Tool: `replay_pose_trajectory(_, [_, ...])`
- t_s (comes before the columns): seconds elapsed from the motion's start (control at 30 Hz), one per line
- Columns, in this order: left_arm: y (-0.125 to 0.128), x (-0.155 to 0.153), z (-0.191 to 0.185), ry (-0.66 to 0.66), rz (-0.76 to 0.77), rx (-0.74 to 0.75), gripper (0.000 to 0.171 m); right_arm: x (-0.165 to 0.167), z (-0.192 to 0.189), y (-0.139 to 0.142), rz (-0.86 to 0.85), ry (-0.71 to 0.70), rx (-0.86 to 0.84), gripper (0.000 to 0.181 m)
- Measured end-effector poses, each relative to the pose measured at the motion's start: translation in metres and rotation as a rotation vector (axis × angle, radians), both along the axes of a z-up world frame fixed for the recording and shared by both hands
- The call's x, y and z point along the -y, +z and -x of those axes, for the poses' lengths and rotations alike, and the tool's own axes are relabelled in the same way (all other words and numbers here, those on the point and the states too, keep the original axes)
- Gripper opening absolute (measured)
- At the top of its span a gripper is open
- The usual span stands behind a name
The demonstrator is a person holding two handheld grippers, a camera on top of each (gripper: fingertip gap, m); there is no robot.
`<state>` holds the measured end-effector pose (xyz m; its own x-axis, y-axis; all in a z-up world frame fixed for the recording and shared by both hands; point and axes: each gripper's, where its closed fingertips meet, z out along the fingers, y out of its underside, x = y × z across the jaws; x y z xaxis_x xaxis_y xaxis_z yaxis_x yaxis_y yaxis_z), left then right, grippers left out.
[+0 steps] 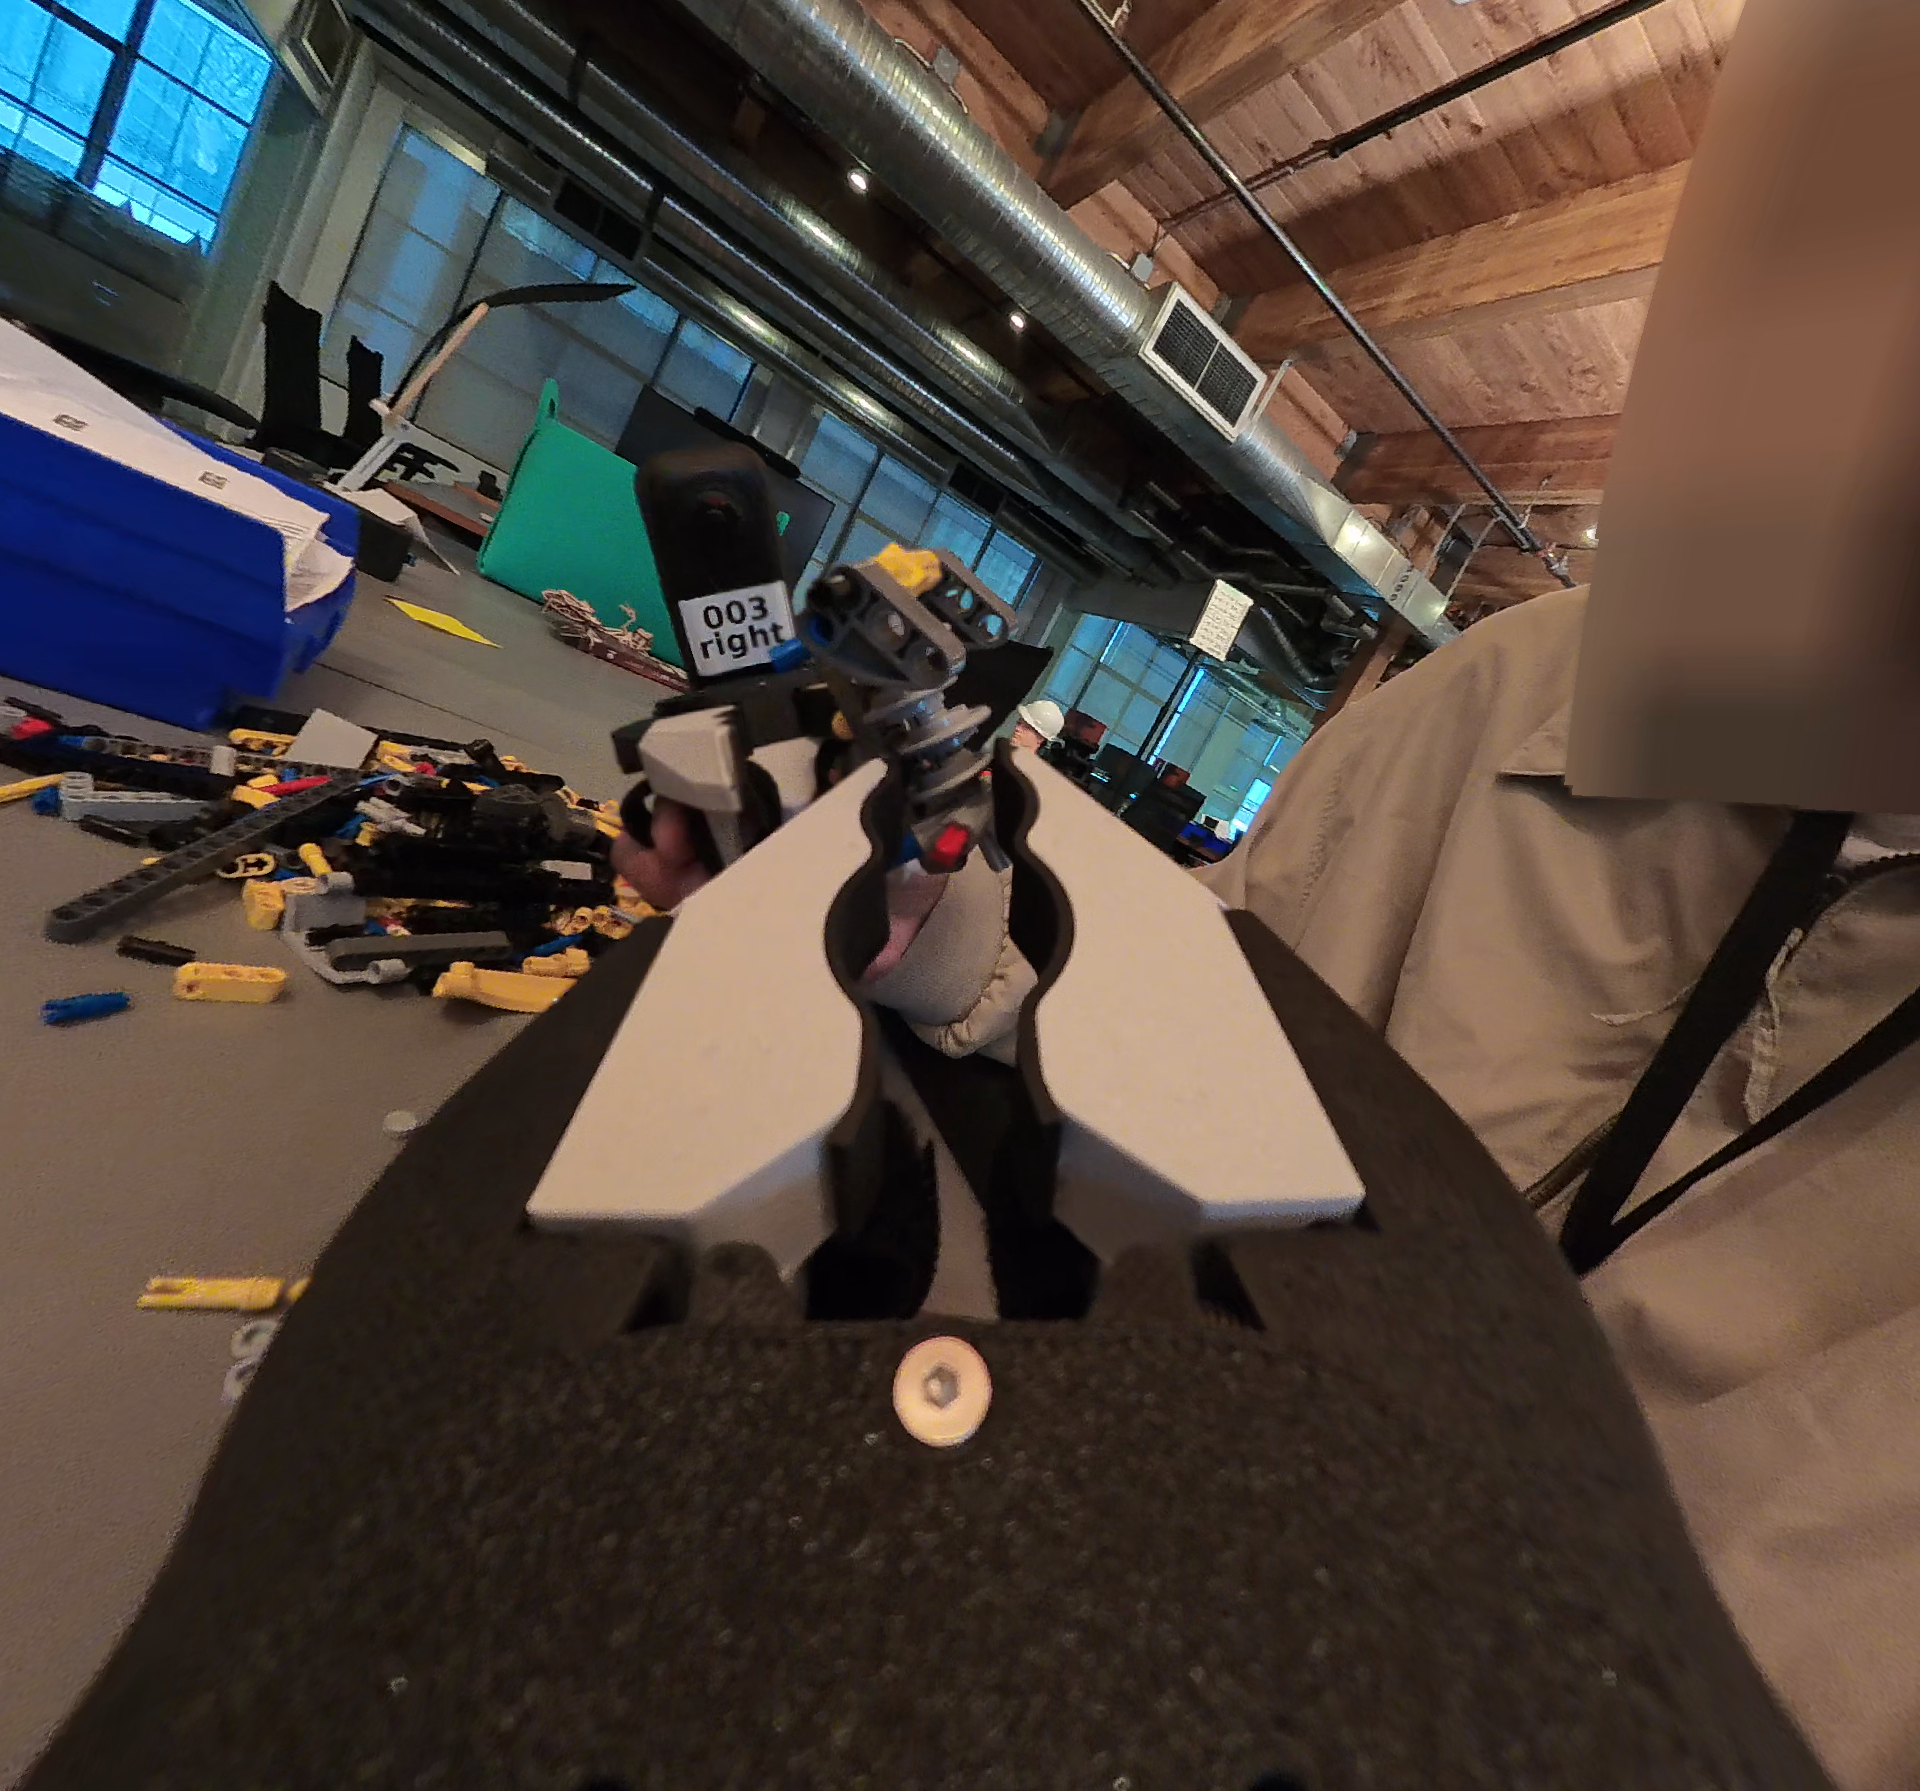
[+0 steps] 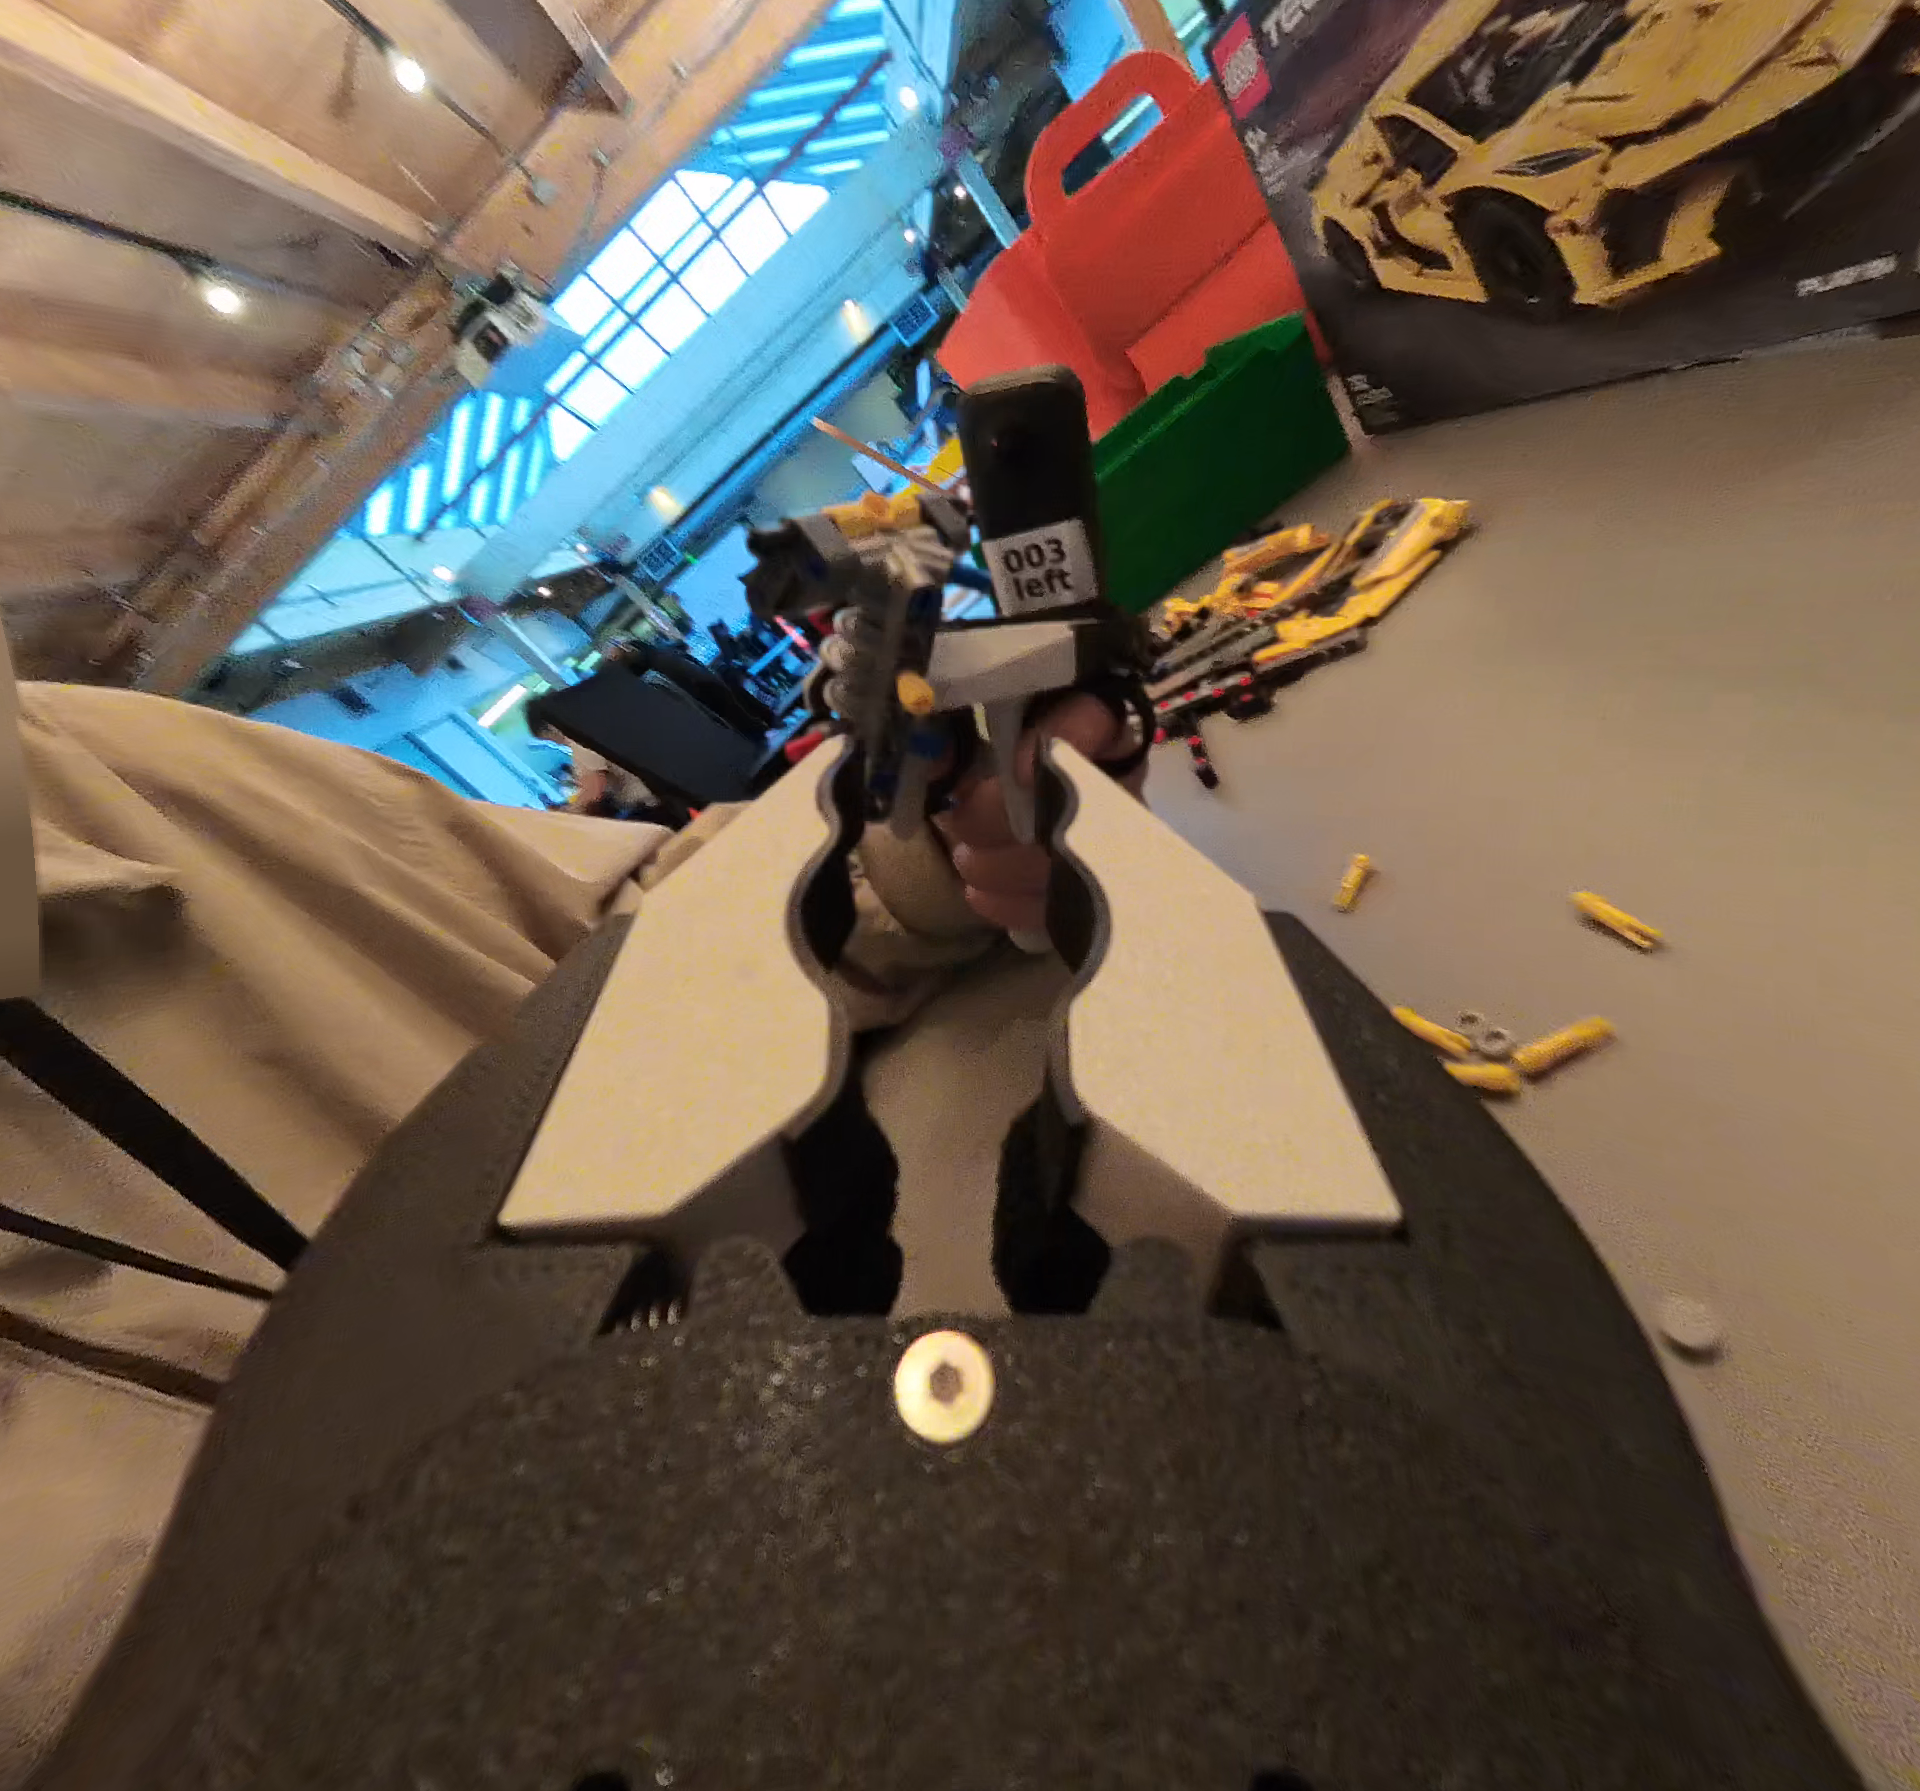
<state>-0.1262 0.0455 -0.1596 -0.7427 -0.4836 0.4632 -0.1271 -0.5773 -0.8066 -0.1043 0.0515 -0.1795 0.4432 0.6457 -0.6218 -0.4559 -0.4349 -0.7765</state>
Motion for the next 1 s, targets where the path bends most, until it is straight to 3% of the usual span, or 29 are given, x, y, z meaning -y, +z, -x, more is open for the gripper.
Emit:
replay_pose_trajectory(0.23, [-0.003, 0.008, 0.0, -0.037, -0.01, -0.013, 0.016, 0.009, 0.005, 0.019, -0.042, 0.077, -0.134, 0.006])
replay_pose_trajectory(0.5, [-0.01, 0.006, -0.007, 0.008, -0.045, -0.039, 0.016, 0.007, 0.003, 0.011, -0.018, 0.043, -0.068, 0.012])
replay_pose_trajectory(0.7, [-0.017, 0.002, -0.013, 0.041, -0.062, -0.098, 0.017, 0.005, 0.0, 0.005, -0.016, 0.007, -0.002, 0.005])
replay_pose_trajectory(0.8, [-0.018, -0.002, -0.017, 0.038, -0.024, -0.133, 0.027, 0.001, -0.002, -0.004, 0.01, -0.023, 0.06, 0.006])
replay_pose_trajectory(1.0, [-0.032, 0.012, -0.023, 0.021, -0.105, -0.173, 0.019, -0.001, 0.008, -0.009, 0.025, -0.009, 0.094, 0.005])
